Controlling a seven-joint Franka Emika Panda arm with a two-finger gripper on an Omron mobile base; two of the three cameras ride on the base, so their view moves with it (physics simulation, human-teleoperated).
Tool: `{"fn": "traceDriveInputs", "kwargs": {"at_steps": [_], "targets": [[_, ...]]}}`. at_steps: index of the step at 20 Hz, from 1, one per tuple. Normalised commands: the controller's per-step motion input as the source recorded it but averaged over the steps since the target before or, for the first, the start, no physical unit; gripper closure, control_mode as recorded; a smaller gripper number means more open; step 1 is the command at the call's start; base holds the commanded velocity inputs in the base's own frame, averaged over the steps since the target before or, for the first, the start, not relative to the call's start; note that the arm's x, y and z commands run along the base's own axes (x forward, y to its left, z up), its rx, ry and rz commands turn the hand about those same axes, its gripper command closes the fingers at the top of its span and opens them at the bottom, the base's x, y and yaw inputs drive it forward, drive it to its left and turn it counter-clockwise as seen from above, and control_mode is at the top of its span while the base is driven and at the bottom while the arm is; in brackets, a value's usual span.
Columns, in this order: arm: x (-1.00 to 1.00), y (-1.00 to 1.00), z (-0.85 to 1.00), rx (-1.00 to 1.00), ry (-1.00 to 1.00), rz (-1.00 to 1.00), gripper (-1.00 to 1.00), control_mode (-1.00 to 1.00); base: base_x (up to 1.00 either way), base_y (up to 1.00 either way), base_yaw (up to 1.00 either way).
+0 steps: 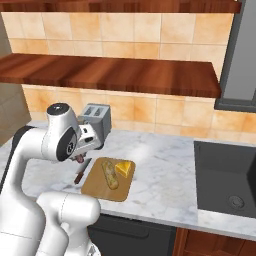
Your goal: Retrieve the sausage and cheese from the fridge and place them on the cutting board on the counter.
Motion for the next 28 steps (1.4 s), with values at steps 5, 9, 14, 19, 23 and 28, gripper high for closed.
{"fn": "traceDriveInputs", "kwargs": {"at_steps": [5,9,14,19,23,28], "targets": [[0.13,-0.13,-0.42,0.05,0.09,0.00,1.00,-1.00,0.00,0.00,0.00],[0.37,-0.07,-0.34,0.05,0.14,0.00,1.00,-1.00,0.00,0.00,0.00],[0.48,-0.01,-0.31,0.04,0.15,0.00,1.00,-1.00,0.00,0.00,0.00],[0.34,-0.03,-0.26,0.02,0.12,-0.01,1.00,-1.00,0.00,0.00,0.00],[0.32,-0.04,-0.19,0.01,0.09,-0.07,1.00,-1.00,0.00,0.00,0.00],[0.36,0.00,-0.28,0.00,0.04,-0.06,1.00,-1.00,0.00,0.00,0.00]]}}
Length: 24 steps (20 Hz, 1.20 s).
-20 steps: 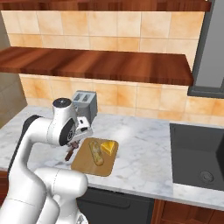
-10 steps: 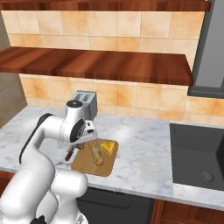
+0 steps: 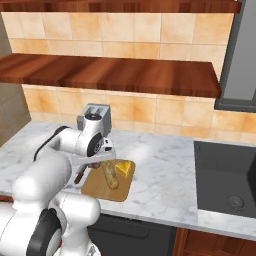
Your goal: Retrieve the sausage and cheese from the fridge and place them on the cutting board on the counter.
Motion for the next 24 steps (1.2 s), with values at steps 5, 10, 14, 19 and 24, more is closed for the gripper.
{"fn": "traceDriveInputs", "kwargs": {"at_steps": [5,10,14,19,24], "targets": [[0.19,0.00,-0.37,0.00,0.06,-0.05,1.00,-1.00,0.00,0.00,0.00],[0.15,0.00,-0.44,0.00,0.00,-0.01,1.00,-1.00,0.00,0.00,0.00],[0.00,0.00,-0.38,0.00,0.01,0.00,1.00,-1.00,0.00,0.00,0.00],[-0.01,0.02,-0.35,0.00,0.03,0.00,-1.00,-1.00,0.00,0.00,0.00],[-0.04,0.00,-0.09,0.00,0.00,-0.01,-1.00,-1.00,0.00,0.00,0.00]]}}
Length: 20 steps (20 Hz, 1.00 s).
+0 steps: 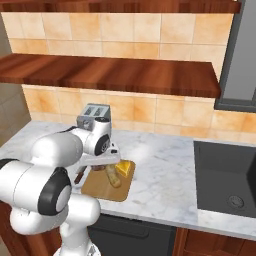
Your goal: Retrieve the sausage and cheese from the fridge and place them on the cutting board on the counter.
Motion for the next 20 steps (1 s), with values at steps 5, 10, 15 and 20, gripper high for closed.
{"fn": "traceDriveInputs", "kwargs": {"at_steps": [5,10,15,20], "targets": [[-0.21,0.00,0.11,0.00,-0.04,-0.03,-1.00,-1.00,0.00,0.00,0.00],[-0.72,0.00,0.80,0.00,-0.18,-0.02,-1.00,-1.00,0.00,0.00,0.00],[-0.94,0.00,0.88,0.00,-0.19,-0.02,-1.00,-1.00,0.00,0.00,0.00],[-0.97,0.00,0.96,0.00,-0.18,-0.03,-1.00,-1.00,0.00,0.00,0.00]]}}
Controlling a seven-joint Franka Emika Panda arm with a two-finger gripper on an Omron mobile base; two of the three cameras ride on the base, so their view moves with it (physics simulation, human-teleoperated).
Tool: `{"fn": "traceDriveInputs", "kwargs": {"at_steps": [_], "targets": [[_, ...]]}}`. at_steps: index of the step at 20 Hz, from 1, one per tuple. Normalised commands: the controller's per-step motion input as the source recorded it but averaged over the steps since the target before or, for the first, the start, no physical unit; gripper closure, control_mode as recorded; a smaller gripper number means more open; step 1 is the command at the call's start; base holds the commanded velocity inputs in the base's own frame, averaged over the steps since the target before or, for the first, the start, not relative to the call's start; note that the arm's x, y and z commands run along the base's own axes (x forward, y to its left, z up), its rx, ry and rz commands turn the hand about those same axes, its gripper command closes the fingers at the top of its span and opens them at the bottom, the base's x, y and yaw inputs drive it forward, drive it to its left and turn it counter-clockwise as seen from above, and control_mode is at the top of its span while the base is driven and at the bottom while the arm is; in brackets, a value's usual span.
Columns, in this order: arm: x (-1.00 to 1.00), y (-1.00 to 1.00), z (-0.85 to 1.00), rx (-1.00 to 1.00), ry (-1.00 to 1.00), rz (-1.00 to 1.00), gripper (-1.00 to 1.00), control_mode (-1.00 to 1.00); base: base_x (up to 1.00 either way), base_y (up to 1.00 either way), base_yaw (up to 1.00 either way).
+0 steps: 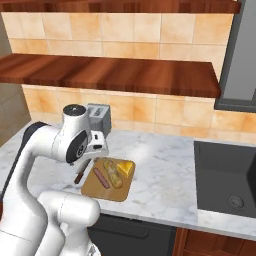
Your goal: Retrieve the sausage and cheese from the fridge and place them on the cutting board on the counter.
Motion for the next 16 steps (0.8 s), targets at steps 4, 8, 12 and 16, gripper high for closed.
{"fn": "traceDriveInputs", "kwargs": {"at_steps": [4,8,12,16], "targets": [[-0.96,-0.03,1.00,0.00,-0.18,-0.12,-1.00,-1.00,0.00,0.00,0.00],[-0.71,-0.15,1.00,0.00,-0.14,-0.23,-1.00,-1.00,0.00,0.00,0.00],[-0.51,-0.01,0.81,0.00,-0.22,-0.13,-1.00,-1.00,0.00,0.00,0.00],[-0.52,0.05,0.00,-0.01,-0.60,-0.02,-1.00,-1.00,0.00,0.00,0.00]]}}
